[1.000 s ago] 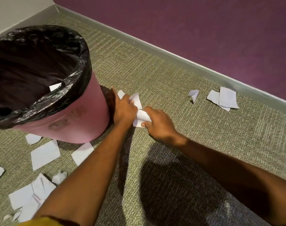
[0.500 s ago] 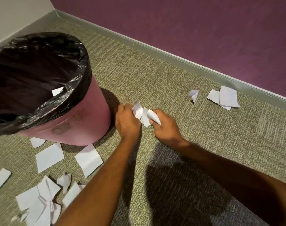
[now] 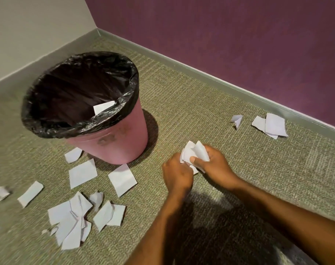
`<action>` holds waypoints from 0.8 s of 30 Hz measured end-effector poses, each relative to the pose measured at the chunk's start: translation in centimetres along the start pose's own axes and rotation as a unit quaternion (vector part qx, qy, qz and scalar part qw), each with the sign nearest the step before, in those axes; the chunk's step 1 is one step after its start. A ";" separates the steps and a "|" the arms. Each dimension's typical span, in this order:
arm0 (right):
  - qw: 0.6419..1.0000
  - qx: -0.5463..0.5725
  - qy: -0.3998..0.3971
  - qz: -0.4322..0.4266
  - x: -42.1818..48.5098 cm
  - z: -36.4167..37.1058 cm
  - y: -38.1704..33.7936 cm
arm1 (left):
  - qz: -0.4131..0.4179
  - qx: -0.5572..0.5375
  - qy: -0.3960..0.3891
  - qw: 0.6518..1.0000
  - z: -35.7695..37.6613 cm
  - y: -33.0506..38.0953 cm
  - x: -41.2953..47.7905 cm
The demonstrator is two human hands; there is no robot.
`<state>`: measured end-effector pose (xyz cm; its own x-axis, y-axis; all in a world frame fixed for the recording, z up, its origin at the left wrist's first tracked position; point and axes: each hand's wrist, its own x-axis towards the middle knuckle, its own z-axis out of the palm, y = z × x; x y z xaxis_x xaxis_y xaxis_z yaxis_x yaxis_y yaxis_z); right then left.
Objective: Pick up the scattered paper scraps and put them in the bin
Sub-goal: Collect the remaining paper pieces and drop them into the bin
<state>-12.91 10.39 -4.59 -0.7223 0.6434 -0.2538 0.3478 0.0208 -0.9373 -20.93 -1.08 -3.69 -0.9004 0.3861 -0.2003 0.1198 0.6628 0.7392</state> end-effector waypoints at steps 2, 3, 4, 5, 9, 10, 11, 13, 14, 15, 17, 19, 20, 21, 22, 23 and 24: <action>0.997 0.072 -0.009 0.036 -0.8 -0.6 -0.8 | -0.027 -0.072 -0.021 0.997 -0.7 0.4 -0.8; 0.994 0.100 -0.009 0.054 -1.1 -0.9 -1.4 | -0.046 -0.117 -0.031 0.992 -1.0 0.8 -1.2; 0.991 0.119 -0.006 0.066 -1.4 -1.2 -2.0 | -0.065 -0.168 -0.043 0.983 -1.3 1.2 -1.6; 0.988 0.131 0.002 0.077 -1.7 -1.6 -2.4 | -0.081 -0.211 -0.055 0.973 -1.7 1.5 -2.1; 0.976 0.195 0.014 0.102 -2.5 -2.6 -4.7 | -0.100 -0.294 -0.062 0.949 -3.7 3.2 -2.7; 0.972 0.211 0.009 0.106 -2.7 -2.9 -5.4 | -0.098 -0.308 -0.059 0.944 -4.2 3.7 -2.7; 0.969 0.225 0.002 0.105 -3.1 -2.9 -6.5 | -0.091 -0.325 -0.054 0.940 -5.3 4.2 -3.0; 0.962 0.253 -0.010 0.103 -3.4 -3.2 -8.3 | -0.075 -0.357 -0.051 0.930 -6.7 5.4 -3.2; 0.958 0.267 -0.013 0.100 -3.3 -3.2 -9.0 | -0.064 -0.372 -0.050 0.925 -7.3 6.0 -3.3; 0.954 0.282 -0.015 0.099 -3.2 -3.3 -9.6 | -0.056 -0.381 -0.052 0.921 -7.7 6.6 -3.3; 0.950 0.298 -0.024 0.092 -3.2 -3.3 -11.1 | -0.030 -0.381 -0.051 0.923 -8.7 7.6 -3.3; 0.952 0.295 -0.044 0.073 -3.6 -2.7 -13.4 | 0.004 -0.377 -0.048 0.925 -10.3 8.6 -3.3; 0.952 0.295 -0.053 0.063 -3.7 -2.3 -14.8 | 0.017 -0.378 -0.047 0.924 -11.2 9.1 -3.3; 0.951 0.299 -0.060 0.054 -3.8 -2.0 -16.2 | 0.028 -0.382 -0.045 0.923 -12.1 9.6 -3.3; 0.949 0.305 -0.064 0.044 -3.8 -1.6 -17.5 | 0.036 -0.388 -0.043 0.920 -13.0 10.0 -3.1; 0.948 0.309 -0.069 0.034 -3.9 -1.3 -18.8 | 0.046 -0.394 -0.039 0.917 -14.0 10.5 -3.1; 0.948 0.310 -0.075 0.023 -3.8 -1.0 -20.1 | 0.053 -0.400 -0.034 0.914 -15.0 10.9 -2.9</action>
<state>-16.55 8.24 15.44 -0.8077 0.5156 -0.2859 -0.0025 -0.4879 -0.8729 -23.28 -4.59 14.57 -0.8706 0.4773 -0.1195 -0.1635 -0.0516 0.9852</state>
